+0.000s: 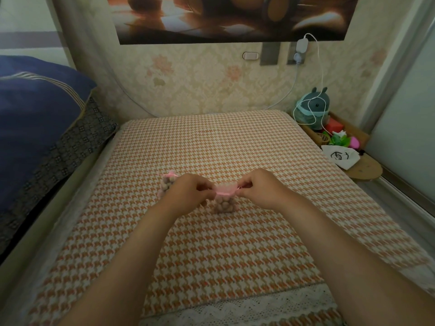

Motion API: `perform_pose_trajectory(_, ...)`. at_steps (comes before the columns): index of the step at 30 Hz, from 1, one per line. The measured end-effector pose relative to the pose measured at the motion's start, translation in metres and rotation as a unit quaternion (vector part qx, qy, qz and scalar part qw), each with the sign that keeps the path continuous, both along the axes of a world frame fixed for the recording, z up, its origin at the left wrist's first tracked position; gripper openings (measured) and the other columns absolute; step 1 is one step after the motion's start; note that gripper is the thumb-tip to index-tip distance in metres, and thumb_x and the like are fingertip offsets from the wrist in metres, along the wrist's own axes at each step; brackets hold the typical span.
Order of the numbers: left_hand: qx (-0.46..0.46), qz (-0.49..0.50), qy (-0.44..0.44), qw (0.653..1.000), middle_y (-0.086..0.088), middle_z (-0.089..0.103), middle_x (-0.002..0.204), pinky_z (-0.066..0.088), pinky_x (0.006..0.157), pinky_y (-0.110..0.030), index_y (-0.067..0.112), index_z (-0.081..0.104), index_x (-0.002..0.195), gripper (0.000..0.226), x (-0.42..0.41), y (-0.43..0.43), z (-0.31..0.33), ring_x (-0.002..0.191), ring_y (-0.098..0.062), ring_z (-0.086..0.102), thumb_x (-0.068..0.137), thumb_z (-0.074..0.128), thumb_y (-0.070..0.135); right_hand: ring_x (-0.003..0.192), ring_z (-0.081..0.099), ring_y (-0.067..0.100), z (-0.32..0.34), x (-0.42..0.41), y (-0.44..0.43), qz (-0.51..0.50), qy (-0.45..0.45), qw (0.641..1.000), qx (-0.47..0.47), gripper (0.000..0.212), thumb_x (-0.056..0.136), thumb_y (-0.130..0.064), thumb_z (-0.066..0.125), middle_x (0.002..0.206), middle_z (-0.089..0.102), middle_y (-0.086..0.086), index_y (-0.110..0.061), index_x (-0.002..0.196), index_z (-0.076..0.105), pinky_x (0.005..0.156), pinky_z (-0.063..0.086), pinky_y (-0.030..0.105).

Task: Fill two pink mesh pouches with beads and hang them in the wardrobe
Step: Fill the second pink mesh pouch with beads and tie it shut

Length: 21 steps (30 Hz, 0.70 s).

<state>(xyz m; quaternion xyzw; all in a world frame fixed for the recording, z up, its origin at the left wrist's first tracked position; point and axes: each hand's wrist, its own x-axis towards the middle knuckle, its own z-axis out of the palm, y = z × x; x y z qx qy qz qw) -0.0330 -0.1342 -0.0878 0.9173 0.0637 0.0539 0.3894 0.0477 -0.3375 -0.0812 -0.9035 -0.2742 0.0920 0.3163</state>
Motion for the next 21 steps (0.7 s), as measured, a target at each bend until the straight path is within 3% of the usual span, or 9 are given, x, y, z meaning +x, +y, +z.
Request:
perform_pose_trajectory(2, 0.026, 0.007, 0.007, 1.000, 0.009, 0.072, 0.070, 0.060, 0.063, -0.025, 0.024, 0.075, 0.089, 0.005, -0.002, 0.001, 0.002, 0.062, -0.007, 0.068, 0.090, 0.071, 0.021, 0.072, 0.068, 0.025, 0.002, 0.001, -0.002, -0.010, 0.010, 1.000, -0.016, 0.025, 0.091, -0.035, 0.075, 0.079, 0.074, -0.006, -0.010, 0.093, 0.081, 0.075, 0.059, 0.040)
perform_pose_trajectory(5, 0.055, 0.009, 0.019, 0.998, 0.004, 0.073, 0.070, 0.059, 0.062, -0.033, 0.024, 0.075, 0.080, 0.013, -0.006, 0.005, 0.004, 0.062, -0.016, 0.068, 0.091, 0.069, 0.027, 0.057, 0.049, 0.020, 0.003, 0.002, -0.005, -0.018, 0.044, 0.999, -0.019, 0.041, 0.090, -0.039, 0.076, 0.063, 0.064, 0.008, -0.001, 0.075, 0.072, 0.056, 0.047, 0.029)
perform_pose_trajectory(8, 0.059, 0.021, 0.034, 0.997, 0.000, 0.071, 0.066, 0.054, 0.057, -0.030, 0.020, 0.073, 0.072, 0.023, -0.011, 0.010, 0.004, 0.056, -0.015, 0.063, 0.090, 0.070, 0.033, 0.053, 0.053, 0.017, 0.006, 0.000, -0.009, -0.029, 0.118, 0.992, 0.025, 0.028, 0.091, -0.035, 0.076, 0.061, 0.066, 0.002, -0.012, 0.073, 0.077, 0.050, 0.048, 0.026)
perform_pose_trajectory(11, 0.038, 0.029, 0.032, 0.998, -0.001, 0.069, 0.064, 0.054, 0.056, -0.030, 0.014, 0.071, 0.071, 0.028, -0.021, 0.016, 0.006, 0.054, -0.015, 0.062, 0.091, 0.068, 0.034, 0.054, 0.058, 0.013, 0.006, -0.007, -0.012, -0.056, 0.200, 0.974, 0.090, 0.014, 0.093, -0.026, 0.075, 0.069, 0.072, -0.002, -0.013, 0.090, 0.078, 0.051, 0.054, 0.026)
perform_pose_trajectory(16, -0.149, 0.083, 0.032, 0.985, -0.004, 0.060, 0.060, 0.045, 0.051, -0.025, 0.000, 0.066, 0.074, 0.037, -0.044, 0.015, 0.004, 0.051, -0.013, 0.056, 0.096, 0.063, 0.030, 0.053, 0.056, 0.013, 0.008, -0.020, -0.014, -0.125, 0.326, 0.922, 0.169, 0.018, 0.093, -0.023, 0.075, 0.065, 0.068, -0.002, -0.006, 0.091, 0.073, 0.055, 0.054, 0.031)
perform_pose_trajectory(21, -0.299, 0.139, 0.058, 0.942, -0.003, 0.059, 0.064, 0.047, 0.054, -0.026, 0.012, 0.064, 0.075, 0.031, -0.060, 0.010, 0.000, 0.055, -0.013, 0.059, 0.097, 0.059, 0.033, 0.052, 0.052, 0.014, 0.010, -0.032, -0.004, -0.177, 0.385, 0.883, 0.201, 0.022, 0.092, -0.027, 0.076, 0.064, 0.062, 0.000, -0.011, 0.081, 0.066, 0.051, 0.051, 0.028)
